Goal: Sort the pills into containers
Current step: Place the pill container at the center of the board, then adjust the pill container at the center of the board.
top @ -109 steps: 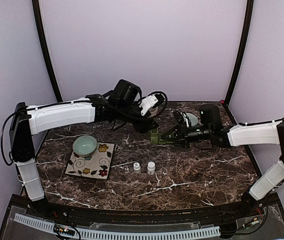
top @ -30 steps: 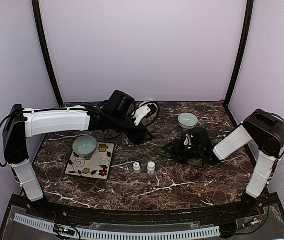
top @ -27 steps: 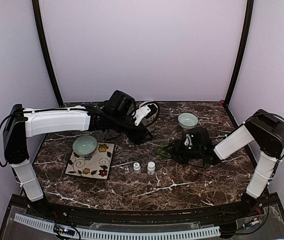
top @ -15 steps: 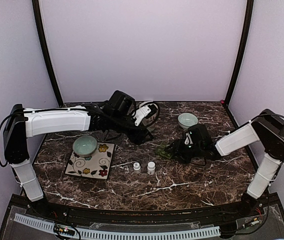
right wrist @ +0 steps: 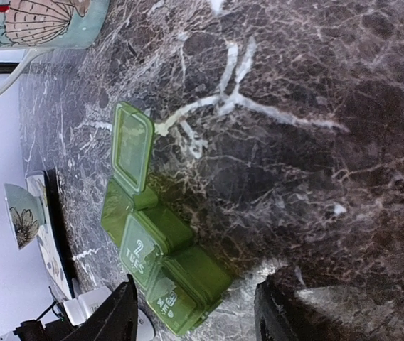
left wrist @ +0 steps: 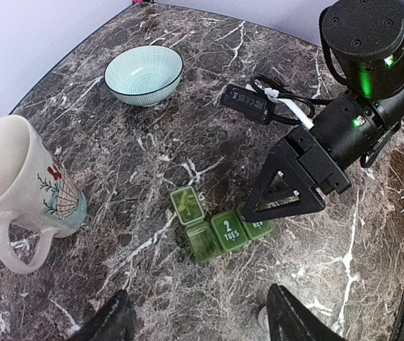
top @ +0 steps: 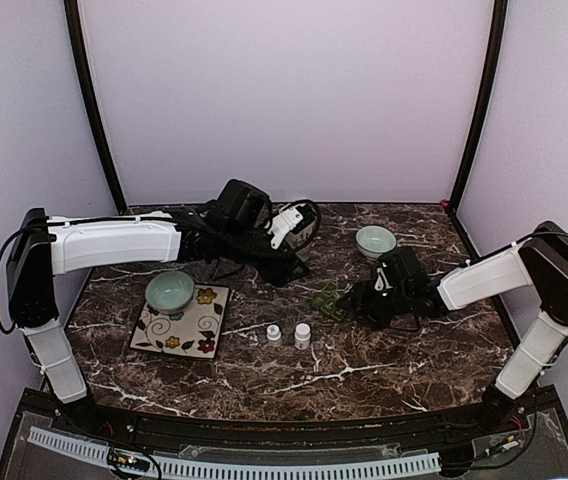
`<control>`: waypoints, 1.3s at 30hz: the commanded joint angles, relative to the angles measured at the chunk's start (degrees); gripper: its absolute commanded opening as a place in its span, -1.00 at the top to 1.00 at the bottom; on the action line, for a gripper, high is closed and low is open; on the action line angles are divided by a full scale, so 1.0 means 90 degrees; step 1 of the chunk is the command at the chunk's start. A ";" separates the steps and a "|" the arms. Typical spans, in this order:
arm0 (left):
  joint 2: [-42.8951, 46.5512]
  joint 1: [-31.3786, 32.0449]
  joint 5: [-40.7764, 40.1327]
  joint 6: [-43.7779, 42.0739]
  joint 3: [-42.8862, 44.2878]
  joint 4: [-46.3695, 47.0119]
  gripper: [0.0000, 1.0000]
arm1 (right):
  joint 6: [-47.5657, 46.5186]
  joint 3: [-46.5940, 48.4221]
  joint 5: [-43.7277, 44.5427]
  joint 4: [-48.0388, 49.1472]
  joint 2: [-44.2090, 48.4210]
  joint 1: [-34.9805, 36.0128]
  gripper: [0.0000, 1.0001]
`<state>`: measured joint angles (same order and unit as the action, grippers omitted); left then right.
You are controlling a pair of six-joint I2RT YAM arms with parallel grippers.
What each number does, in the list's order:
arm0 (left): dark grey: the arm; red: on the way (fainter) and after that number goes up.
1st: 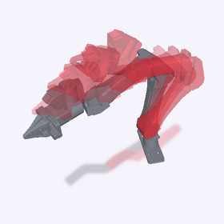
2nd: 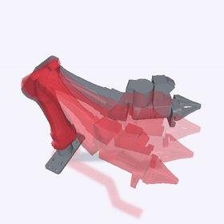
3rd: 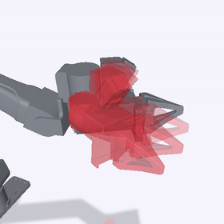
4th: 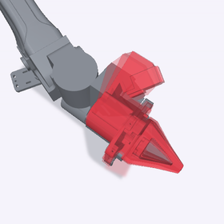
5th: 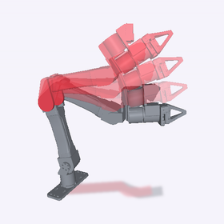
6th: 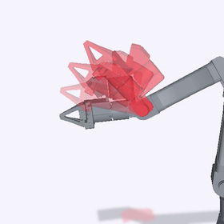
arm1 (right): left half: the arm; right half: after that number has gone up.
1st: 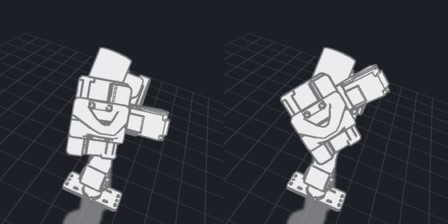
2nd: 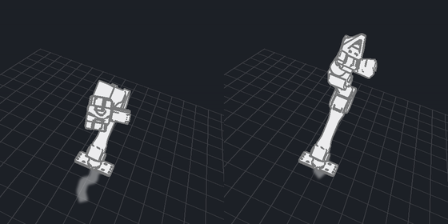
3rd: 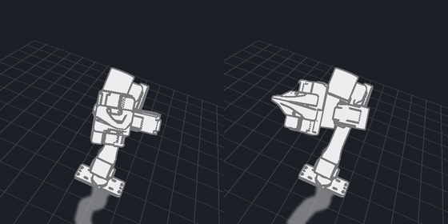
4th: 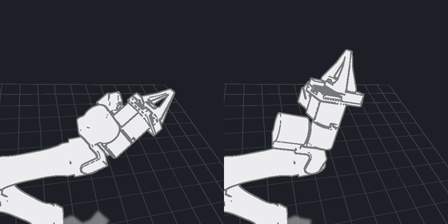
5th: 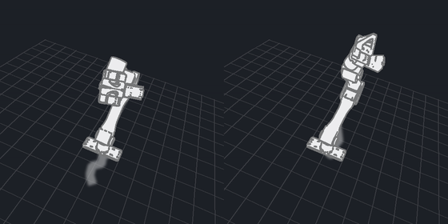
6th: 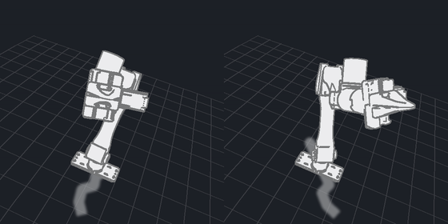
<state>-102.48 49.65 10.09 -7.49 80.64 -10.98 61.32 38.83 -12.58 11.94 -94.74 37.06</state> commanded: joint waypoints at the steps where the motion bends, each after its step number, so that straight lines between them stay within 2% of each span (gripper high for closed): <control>1: 0.0126 -0.0043 0.0066 -0.0014 -0.0050 0.0158 -0.30 | -0.0234 -0.0136 0.0351 -0.0778 0.0222 -0.0034 -0.12; 7: 0.0088 -0.0048 0.0035 0.0097 -0.0123 0.0193 -0.30 | -0.0926 0.0074 0.0812 -0.1403 0.0661 -0.0021 -0.10; 10: 0.0066 -0.0047 0.0026 0.0145 -0.0173 0.0181 -0.29 | -0.1470 0.0298 0.1160 -0.1804 0.0944 0.0002 0.02; 12: 0.0051 -0.0048 0.0013 0.0158 -0.0185 0.0159 -0.30 | -0.1949 0.0560 0.1373 -0.2092 0.1066 0.0052 0.18; 15: 0.0031 -0.0048 -0.0006 0.0176 -0.0185 0.0135 -0.29 | -0.2576 0.1126 0.1580 -0.2469 0.1110 0.0152 0.72; 17: 0.0015 -0.0048 -0.0017 0.0192 -0.0170 0.0109 -0.30 | -0.2906 0.1489 0.1612 -0.2781 0.0955 0.0204 0.97; 26: 0.0048 -0.0048 -0.0099 0.0340 -0.0239 0.0097 -0.30 | -0.3579 0.2693 0.1694 -0.3713 0.0112 0.0719 1.00; 39: 0.0100 -0.0048 -0.0182 0.0414 -0.0333 0.0045 -0.29 | -0.3394 0.2400 0.1409 -0.3483 -0.0549 0.0941 1.00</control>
<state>-102.54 49.65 8.93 -4.23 78.43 -10.35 30.57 61.49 1.06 -20.78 -97.08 45.01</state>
